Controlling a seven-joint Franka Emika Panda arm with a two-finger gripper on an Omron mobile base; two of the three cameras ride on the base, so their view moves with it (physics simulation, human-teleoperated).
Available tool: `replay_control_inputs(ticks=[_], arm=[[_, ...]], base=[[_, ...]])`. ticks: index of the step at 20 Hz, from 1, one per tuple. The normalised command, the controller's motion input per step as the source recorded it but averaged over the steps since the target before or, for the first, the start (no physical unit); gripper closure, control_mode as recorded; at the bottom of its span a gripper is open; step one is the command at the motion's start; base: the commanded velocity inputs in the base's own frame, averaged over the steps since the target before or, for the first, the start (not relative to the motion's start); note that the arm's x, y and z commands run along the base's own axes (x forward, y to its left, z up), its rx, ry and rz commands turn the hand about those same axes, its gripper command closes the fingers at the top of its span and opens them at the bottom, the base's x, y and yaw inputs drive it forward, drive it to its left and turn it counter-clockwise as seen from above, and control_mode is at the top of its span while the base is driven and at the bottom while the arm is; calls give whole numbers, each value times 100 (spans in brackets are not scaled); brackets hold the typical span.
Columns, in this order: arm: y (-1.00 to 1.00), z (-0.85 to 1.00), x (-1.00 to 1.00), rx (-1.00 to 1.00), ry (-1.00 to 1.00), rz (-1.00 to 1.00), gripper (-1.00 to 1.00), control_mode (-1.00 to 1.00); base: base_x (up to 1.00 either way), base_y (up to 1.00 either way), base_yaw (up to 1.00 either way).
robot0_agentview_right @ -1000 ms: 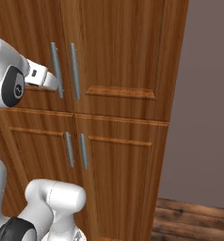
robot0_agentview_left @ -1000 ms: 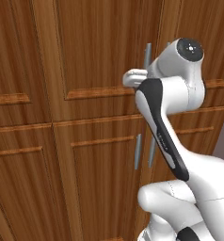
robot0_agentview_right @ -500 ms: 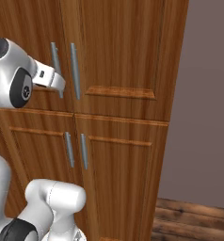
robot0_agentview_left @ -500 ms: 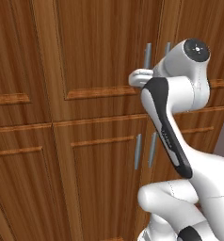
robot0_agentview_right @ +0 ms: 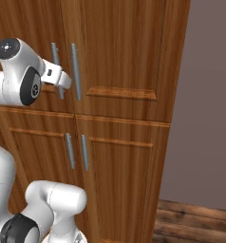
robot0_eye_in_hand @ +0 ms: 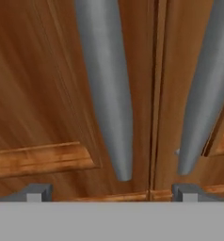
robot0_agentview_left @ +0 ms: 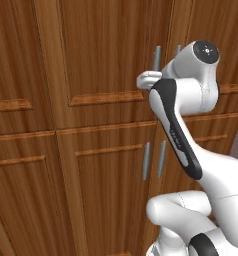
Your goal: Move the bowls from the cabinet to the plates on the dining table.
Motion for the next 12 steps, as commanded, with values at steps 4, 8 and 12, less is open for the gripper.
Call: replay_control_inputs(ticks=[4,8,12], arm=[[-6,0,16,0,0,3,-100,-100],[-8,0,8,0,0,2,-100,-100],[-3,0,2,0,0,1,-100,-100]], base=[[0,0,0],[0,0,0],[0,0,0]])
